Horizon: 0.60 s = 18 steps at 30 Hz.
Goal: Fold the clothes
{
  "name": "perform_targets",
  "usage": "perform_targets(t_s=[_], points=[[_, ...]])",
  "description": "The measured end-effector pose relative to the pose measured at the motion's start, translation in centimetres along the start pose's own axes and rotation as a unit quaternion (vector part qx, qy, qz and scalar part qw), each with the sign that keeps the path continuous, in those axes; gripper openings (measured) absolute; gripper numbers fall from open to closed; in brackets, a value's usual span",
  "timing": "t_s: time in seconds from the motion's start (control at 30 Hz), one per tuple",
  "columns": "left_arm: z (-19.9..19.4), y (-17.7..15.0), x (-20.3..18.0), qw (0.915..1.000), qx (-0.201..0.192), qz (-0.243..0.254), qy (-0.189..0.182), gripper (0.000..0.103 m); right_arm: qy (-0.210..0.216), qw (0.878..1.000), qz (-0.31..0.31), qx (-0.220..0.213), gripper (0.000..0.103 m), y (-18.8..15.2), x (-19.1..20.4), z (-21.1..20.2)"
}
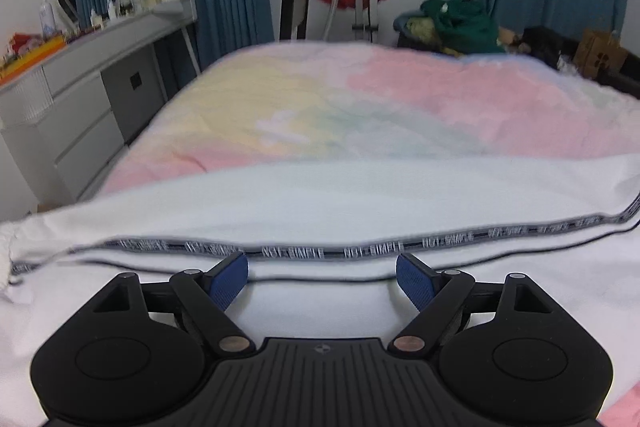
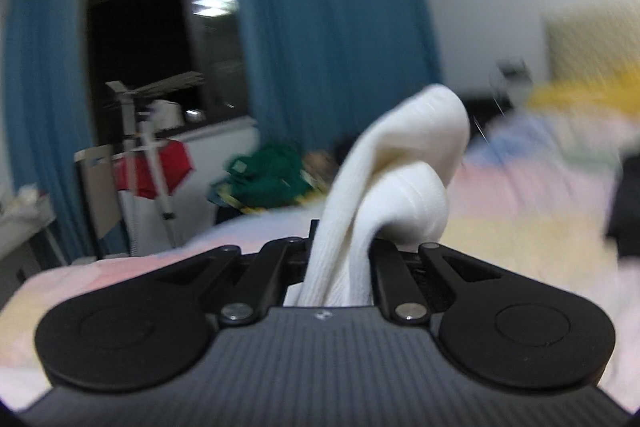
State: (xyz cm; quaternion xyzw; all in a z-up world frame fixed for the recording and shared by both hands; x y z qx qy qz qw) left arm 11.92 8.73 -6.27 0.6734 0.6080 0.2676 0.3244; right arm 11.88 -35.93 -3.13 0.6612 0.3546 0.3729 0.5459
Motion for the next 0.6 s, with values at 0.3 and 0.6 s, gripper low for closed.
perform_targets(t_s=[0.3,0.6], points=[[-3.5,1.6,4.3,0.998,-0.039,-0.05,0.0,0.083,0.209,0.952,-0.225,0.01,0.008,-5.8,15.8,-8.9],[-4.6,1.8,6.5,0.9941,-0.038,-0.099,-0.022,0.083,0.274,0.869,-0.405,0.076,0.009,-15.4,20.5,-12.3]])
Point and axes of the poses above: each gripper's, at about its wrist camera, not at the fingertips, and z roughly the way its jaws point, x to its left, y to its top, the point moved 3 cm from there along z, roughly the way its jaws point, and after that the axes turned 10 degrees about -y, right-handed, at the moved point
